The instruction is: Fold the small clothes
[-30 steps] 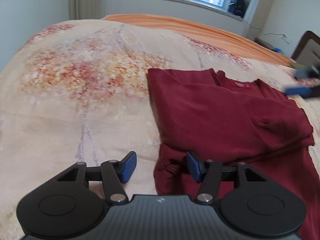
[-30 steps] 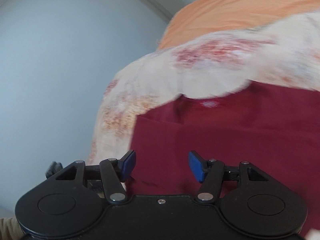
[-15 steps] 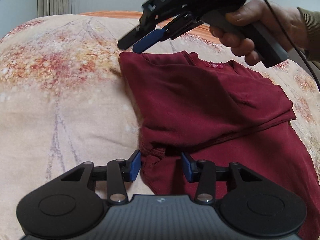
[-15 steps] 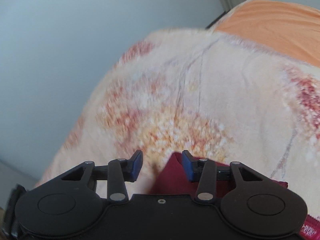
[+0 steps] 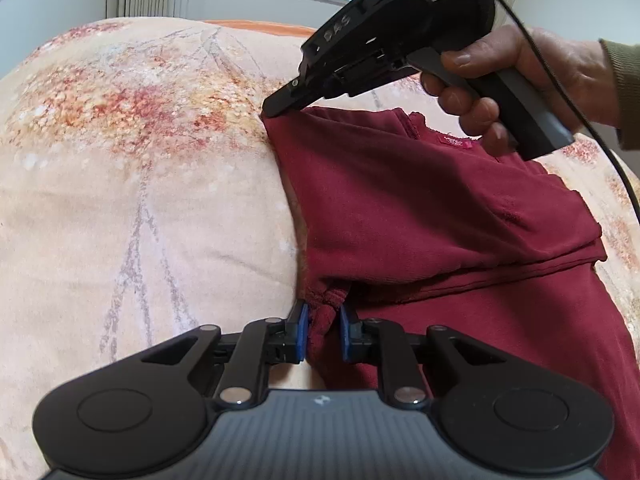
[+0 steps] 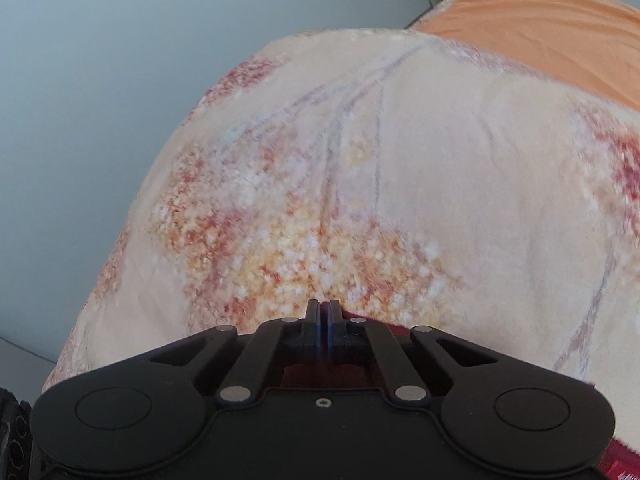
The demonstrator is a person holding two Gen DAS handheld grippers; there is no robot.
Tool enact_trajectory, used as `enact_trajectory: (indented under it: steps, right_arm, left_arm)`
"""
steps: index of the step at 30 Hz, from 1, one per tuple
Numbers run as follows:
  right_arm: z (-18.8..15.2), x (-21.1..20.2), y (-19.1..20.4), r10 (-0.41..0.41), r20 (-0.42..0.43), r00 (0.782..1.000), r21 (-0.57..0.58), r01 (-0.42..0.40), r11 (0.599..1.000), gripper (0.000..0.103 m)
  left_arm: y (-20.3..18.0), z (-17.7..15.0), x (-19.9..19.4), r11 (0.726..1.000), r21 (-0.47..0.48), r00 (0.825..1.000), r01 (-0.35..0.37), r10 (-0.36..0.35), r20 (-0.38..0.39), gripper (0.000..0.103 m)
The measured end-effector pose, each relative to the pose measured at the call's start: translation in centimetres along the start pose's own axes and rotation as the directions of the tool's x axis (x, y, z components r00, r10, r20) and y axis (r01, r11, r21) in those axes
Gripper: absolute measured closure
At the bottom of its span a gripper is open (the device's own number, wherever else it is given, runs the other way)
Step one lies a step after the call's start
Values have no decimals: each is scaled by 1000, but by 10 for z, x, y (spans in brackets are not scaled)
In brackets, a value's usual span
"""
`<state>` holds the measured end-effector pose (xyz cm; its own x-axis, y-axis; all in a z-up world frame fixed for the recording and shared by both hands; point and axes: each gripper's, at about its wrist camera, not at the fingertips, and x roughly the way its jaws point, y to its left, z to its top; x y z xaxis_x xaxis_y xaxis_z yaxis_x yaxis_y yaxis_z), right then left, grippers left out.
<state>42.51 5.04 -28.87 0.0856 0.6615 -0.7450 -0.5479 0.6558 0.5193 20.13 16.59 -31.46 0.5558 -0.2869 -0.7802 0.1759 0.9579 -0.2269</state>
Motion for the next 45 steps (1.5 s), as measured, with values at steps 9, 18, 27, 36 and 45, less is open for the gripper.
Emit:
enact_trajectory:
  steps: [9,18,27,36,45]
  right_arm:
    - [-110,-150,-52,-90,255,963,181,44,982,52]
    - [-231,-208,-125,-223,208,952,417,120,901,51]
    - [-289,-265,-127,-306,219,927,484,169,859,49]
    - [-351,-288,-83,-266,286,921,538,76,839,39]
    - [-433,-287,-34,-266,201,943,601,95,793,32]
  left_arm:
    - [-1,35,-45,992,-89,981,88,-71,183,49]
    - [-44,53,41,997,43,998,62,-62,15,48]
    - [-37,17,1,995,69,997,-77,79,-19,52]
    - [-35,-70,-59,990,-47,981,-134,126,-147,40]
    - [-62,-141,-113,982,-114,965,-148,118,-236,31]
